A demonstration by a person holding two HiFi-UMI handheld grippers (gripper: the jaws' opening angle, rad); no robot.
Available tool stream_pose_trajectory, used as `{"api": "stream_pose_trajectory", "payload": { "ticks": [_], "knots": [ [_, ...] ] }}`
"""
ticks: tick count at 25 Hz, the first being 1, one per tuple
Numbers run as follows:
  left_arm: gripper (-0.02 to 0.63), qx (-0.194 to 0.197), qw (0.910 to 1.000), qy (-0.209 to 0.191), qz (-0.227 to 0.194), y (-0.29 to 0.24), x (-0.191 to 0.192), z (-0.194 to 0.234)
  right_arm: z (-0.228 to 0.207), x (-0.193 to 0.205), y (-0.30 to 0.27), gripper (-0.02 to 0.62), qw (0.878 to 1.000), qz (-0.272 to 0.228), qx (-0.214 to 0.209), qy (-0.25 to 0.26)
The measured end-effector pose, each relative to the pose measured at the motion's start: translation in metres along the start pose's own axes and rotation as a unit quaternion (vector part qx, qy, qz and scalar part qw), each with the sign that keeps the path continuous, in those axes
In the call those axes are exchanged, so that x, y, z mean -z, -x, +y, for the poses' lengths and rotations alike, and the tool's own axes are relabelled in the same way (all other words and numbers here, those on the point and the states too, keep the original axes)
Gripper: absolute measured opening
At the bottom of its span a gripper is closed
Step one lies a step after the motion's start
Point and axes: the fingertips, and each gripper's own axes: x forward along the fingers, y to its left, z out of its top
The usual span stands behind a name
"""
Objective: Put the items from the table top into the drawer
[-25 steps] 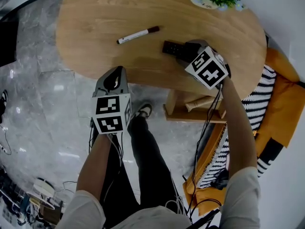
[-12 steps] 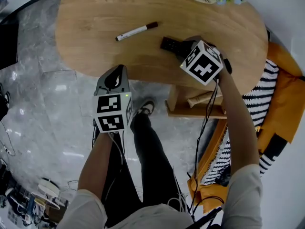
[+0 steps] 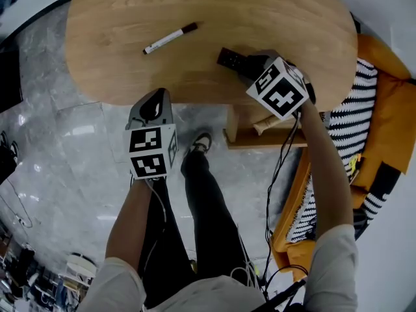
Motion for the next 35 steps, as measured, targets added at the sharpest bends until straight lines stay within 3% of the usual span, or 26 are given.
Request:
{"api": "stream_pose_trajectory", "payload": {
  "ticks": [7,15,24,35],
  "knots": [
    [0.011,0.029,0.9990,-0.035,0.005,0.001,0.006,-0.040,0.027,0.046,0.021,0.184,1.000,-0.006,0.005,-0.029],
    [0.011,0.072,0.9938,-0.081,0.025,0.000,0.040,-0.102,0.073,0.119,0.050,0.186,0.998,-0.006,0.015,-0.056],
    [0.011,0.083,0.9895,-0.104,0.058,-0.013,0.075,-0.146,0.100,0.198,0.037,0.187,0.996,0.005,0.007,-0.087],
    [0.011,0.091,0.9876,-0.113,0.062,-0.031,0.071,-0.169,0.086,0.217,0.021,0.211,0.996,-0.001,0.017,-0.090]
  ]
}}
